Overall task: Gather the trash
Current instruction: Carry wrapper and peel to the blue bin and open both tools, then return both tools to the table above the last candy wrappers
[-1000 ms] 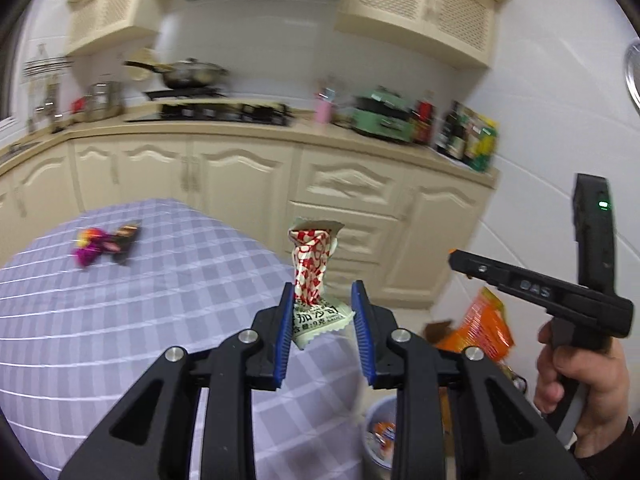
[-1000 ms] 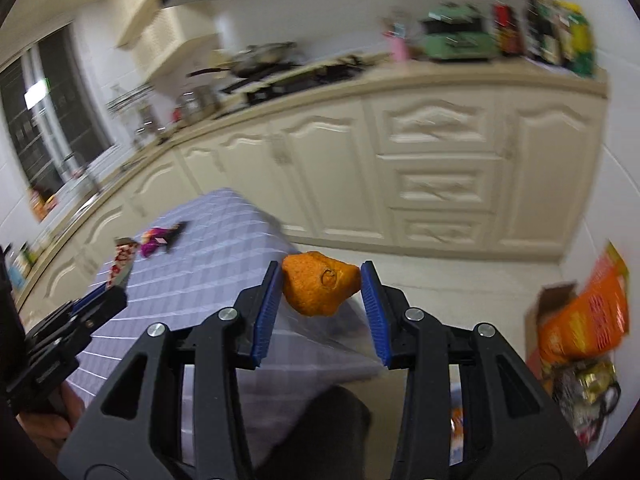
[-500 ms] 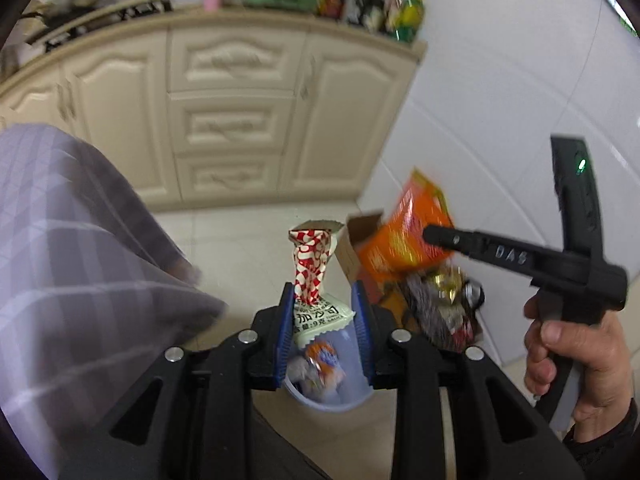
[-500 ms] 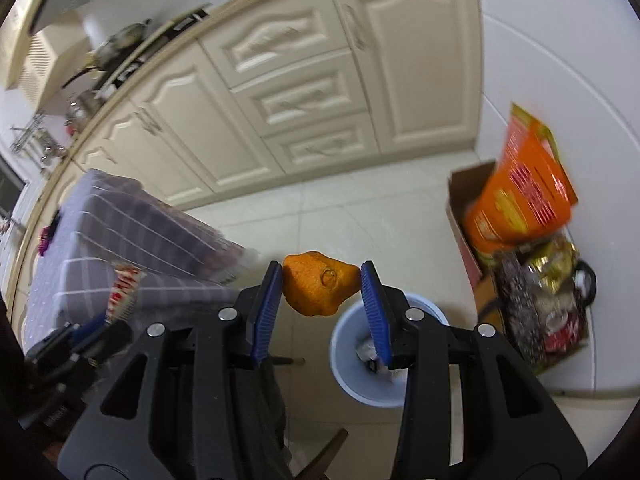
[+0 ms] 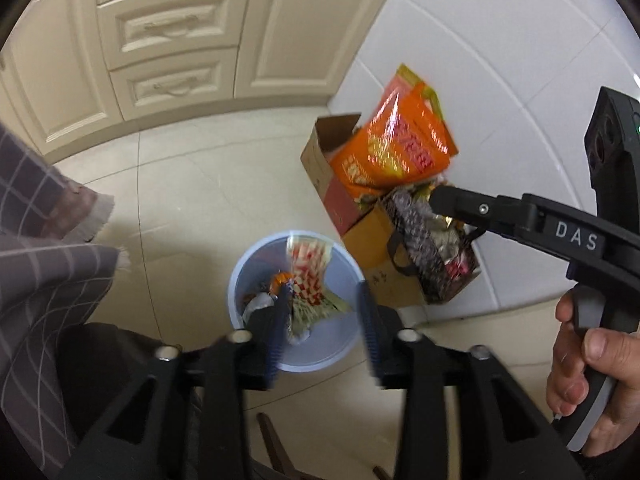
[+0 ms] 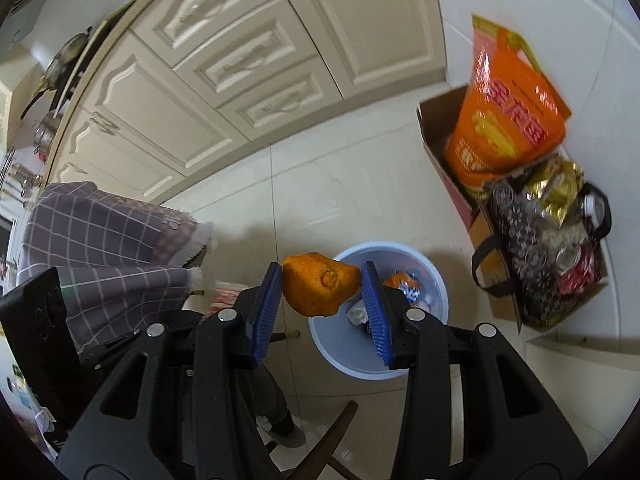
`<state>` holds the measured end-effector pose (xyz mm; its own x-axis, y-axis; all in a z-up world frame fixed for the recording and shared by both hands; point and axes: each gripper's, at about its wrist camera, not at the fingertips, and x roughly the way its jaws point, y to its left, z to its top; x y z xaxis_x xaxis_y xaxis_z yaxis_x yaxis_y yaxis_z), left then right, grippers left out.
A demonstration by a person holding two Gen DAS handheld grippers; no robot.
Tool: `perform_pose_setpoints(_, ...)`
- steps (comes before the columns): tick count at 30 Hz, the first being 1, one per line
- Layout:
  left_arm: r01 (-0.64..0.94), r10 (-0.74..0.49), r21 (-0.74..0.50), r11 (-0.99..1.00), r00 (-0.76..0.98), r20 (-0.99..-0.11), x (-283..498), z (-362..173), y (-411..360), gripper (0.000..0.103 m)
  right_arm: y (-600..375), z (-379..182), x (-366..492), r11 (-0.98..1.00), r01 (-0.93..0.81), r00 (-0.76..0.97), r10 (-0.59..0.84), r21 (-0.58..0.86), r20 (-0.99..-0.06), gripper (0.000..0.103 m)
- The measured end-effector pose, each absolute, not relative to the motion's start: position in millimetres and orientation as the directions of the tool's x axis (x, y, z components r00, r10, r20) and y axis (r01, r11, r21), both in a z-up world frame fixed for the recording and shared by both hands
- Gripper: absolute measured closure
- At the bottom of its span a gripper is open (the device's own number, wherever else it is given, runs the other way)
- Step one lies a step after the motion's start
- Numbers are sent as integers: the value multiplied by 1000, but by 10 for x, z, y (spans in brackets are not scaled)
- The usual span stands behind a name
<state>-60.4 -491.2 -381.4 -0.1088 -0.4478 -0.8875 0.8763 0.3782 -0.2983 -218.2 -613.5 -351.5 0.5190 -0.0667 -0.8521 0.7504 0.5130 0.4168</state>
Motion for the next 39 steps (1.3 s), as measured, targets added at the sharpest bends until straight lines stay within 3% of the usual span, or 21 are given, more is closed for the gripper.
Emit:
perform_pose_setpoints(1,877,-434,-285,387,-99,-895,-596,-3856,-4945,23,-6154,-3580,-2208,490,762,513,-57,424,-856,51)
perform_pose_setpoints(2,876,-433,-273,398,-83,-898,-583,-3860,-4953,20,-6165,-3625,-2240,469,771,513,-56,431,-857,33)
perform_pose_setpoints(5,870,-439,-258,420,-53,-897,-522,-3803,-4902,17,-6172,-3683,-2277,448,788,498,-63,422,-865,23)
perform_pose_setpoints(8,862,-457,-231,450,0,-889,-452,-3682,-4837,14,-6173,-3700,-2286,432,804,484,-74,409,-872,6)
perform_pose_setpoints(25,840,-611,-226,494,150,-777,-307,-2686,-4420,10,-5988,-3267,-2047,496,776,504,-118,390,-855,6)
perform_pose_setpoints(39,794,-680,-204,573,322,-659,-15,-1844,-3710,9,-5549,-2314,-1300,669,625,634,-137,401,-761,6)
